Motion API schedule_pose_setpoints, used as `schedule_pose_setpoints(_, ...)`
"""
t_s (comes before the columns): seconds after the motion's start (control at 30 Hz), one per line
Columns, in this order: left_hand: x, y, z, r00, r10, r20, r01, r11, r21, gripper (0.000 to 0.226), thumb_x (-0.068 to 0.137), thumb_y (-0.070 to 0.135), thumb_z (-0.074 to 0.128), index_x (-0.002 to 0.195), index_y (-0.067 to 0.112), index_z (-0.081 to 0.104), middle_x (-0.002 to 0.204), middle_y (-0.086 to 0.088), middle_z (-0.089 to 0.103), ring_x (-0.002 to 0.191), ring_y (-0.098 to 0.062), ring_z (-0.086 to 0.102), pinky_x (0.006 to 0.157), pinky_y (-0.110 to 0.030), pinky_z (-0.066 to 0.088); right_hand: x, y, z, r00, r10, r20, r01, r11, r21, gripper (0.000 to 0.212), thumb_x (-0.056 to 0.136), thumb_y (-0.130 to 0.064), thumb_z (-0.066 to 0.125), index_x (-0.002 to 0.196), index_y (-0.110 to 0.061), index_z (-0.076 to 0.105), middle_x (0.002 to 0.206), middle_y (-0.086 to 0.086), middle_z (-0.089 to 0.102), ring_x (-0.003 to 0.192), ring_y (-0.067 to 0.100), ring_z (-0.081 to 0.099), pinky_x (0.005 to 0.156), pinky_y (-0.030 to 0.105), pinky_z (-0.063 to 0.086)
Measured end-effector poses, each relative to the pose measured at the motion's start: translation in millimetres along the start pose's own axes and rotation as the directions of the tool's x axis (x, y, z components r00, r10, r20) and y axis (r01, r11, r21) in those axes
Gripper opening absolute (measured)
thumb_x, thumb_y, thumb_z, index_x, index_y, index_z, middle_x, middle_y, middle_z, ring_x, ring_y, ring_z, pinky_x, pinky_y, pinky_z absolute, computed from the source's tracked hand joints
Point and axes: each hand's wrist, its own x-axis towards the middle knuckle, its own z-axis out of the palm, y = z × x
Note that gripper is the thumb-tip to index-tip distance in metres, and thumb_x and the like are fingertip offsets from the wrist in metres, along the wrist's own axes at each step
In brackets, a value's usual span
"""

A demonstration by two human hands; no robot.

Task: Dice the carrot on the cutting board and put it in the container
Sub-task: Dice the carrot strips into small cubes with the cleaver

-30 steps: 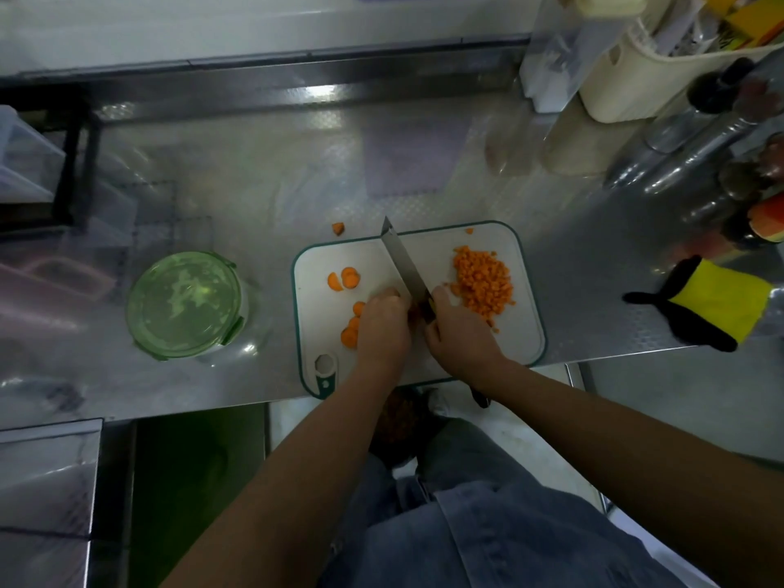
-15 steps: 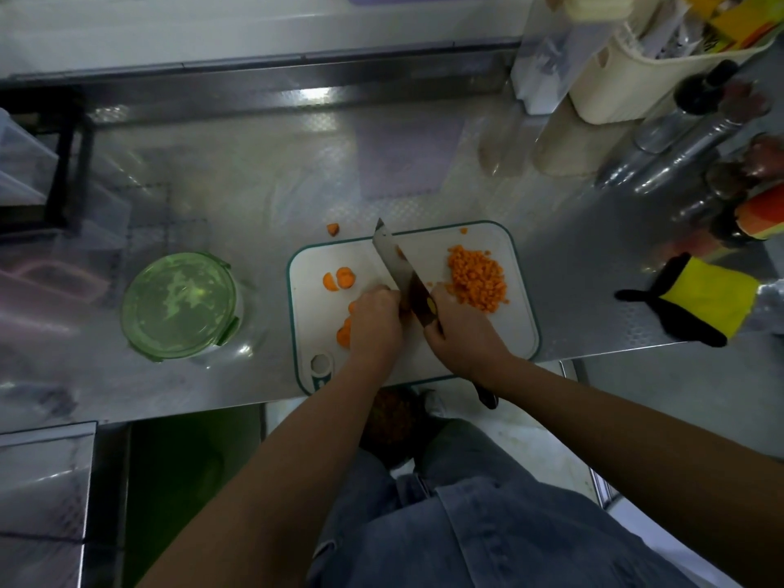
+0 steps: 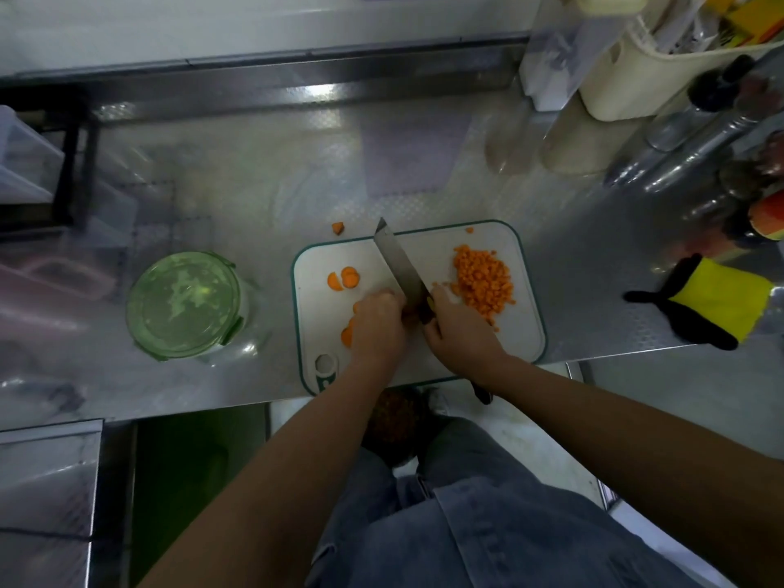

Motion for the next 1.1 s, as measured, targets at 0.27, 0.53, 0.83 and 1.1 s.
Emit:
schedule_pose_setpoints(0.27,-6,1,-10,0.993,0.115,-0.033,-0.117,0.993,-0.035,0.017,0.086,0.019,0.061,0.084,0.010,0.075,0.083,-0.010,0.066,0.074,-0.026,0.058,0.066,-0.033,0.044,-3,4,-11,0.998,-0.041,-0.037,0.042,0.999,0.029,0.018,0.091,-0.015,0.049,0.107,-0.007,0.045,0.065,0.002,0.049,0.055,0.025,0.050,0.048,0.032,0.032)
schedule_pose_setpoints(0.53,-5,4,-10,0.999,0.024,-0.046,-0.027,0.997,-0.076,0.012,0.082,0.008,0.060,0.073,0.010,0.069,0.073,-0.009,0.067,0.069,-0.026,0.060,0.065,-0.039,0.048,-11,1,-8,0.999,-0.040,0.004,0.040,0.999,-0.010,0.034,0.092,-0.015,0.049,0.124,-0.007,0.041,0.060,-0.008,0.040,0.048,0.010,0.038,0.043,0.025,0.023)
schedule_pose_setpoints(0.83,-2,4,-6,0.998,-0.051,-0.036,0.047,0.995,-0.093,0.015,0.083,0.009,0.061,0.070,0.012,0.067,0.069,-0.007,0.064,0.065,-0.022,0.059,0.058,-0.036,0.046,-5,-3,0,0.999,-0.048,0.016,0.048,0.999,-0.010,0.031,0.093,-0.014,0.047,0.122,-0.006,0.041,0.068,0.000,0.046,0.051,0.014,0.039,0.043,0.025,0.022)
schedule_pose_setpoints(1.1,0,5,-9,0.999,-0.032,-0.043,0.027,0.993,-0.118,0.013,0.082,0.016,0.065,0.073,0.010,0.072,0.072,-0.009,0.068,0.069,-0.025,0.060,0.064,-0.038,0.048,3,2,5,1.000,0.011,0.004,-0.011,1.000,0.003,0.038,0.092,-0.017,0.048,0.128,-0.006,0.039,0.076,0.012,0.058,0.062,0.029,0.055,0.049,0.035,0.037)
